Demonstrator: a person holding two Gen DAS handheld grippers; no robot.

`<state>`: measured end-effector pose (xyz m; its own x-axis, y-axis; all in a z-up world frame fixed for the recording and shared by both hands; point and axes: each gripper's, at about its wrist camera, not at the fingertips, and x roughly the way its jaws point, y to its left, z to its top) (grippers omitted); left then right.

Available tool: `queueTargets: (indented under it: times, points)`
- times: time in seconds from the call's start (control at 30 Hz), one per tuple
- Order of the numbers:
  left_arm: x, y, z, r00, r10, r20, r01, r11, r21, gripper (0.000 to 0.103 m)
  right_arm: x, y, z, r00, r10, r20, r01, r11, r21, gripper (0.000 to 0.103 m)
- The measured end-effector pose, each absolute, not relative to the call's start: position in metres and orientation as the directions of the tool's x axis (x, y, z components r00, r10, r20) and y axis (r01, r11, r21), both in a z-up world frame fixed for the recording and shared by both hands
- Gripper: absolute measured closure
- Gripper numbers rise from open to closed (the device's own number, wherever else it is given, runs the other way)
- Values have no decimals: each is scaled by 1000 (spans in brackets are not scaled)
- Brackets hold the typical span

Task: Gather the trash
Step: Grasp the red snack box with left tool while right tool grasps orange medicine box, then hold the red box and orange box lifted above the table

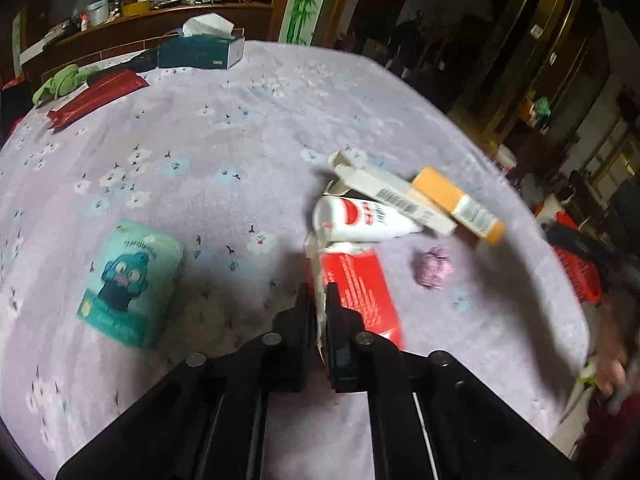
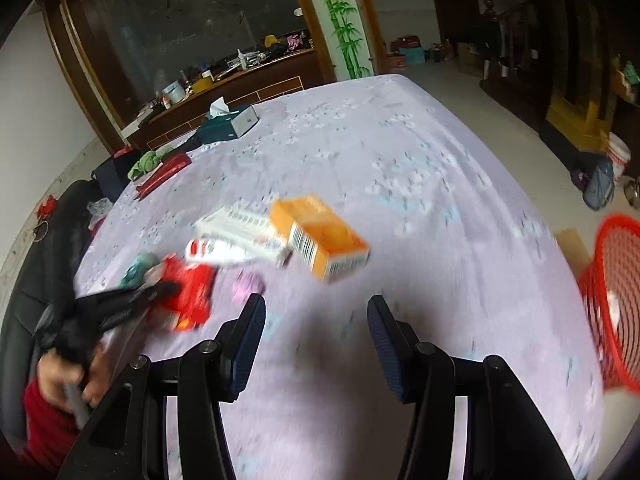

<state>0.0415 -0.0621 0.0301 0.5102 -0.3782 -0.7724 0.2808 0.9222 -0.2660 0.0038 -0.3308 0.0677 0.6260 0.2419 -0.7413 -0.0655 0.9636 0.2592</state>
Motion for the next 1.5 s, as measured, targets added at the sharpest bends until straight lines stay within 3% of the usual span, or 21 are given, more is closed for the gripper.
queueTargets:
  times: [0.13, 0.47, 0.67, 0.73, 0.8, 1.1, 1.33, 1.5]
  points:
    - [22, -58, 39, 533, -399, -746, 286, 915, -285, 99, 53, -341, 60, 598, 300, -743, -90, 947, 310, 41]
    - [24, -65, 21, 487, -380, -786, 305, 918, -254, 99, 119, -341, 13, 446, 478, -757, -142, 873, 467, 41]
    - [34, -69, 7, 445, -392, -805, 293, 913, -283, 93, 107, -305, 16, 459, 359, -813, -223, 932, 286, 41]
    - [33, -70, 7, 457, -390, -800, 290, 915, -280, 93, 103, -300, 12, 458, 321, -829, -238, 943, 233, 49]
    - [31, -72, 9, 466, -381, -799, 297, 918, -264, 94, 96, -296, 11, 477, 284, -832, -231, 954, 193, 50]
    - [-3, -71, 33, 582, -375, -721, 269, 926, -264, 99, 31, -299, 34, 597, 242, -765, -122, 970, 211, 50]
    - [-44, -81, 63, 744, -285, -604, 229, 958, -170, 98, -35, -287, 54, 715, 205, -669, -86, 975, 206, 50]
    - [-58, -88, 74, 780, -253, -572, 220, 967, -128, 98, -60, -284, 54, 737, 187, -650, -77, 978, 194, 50]
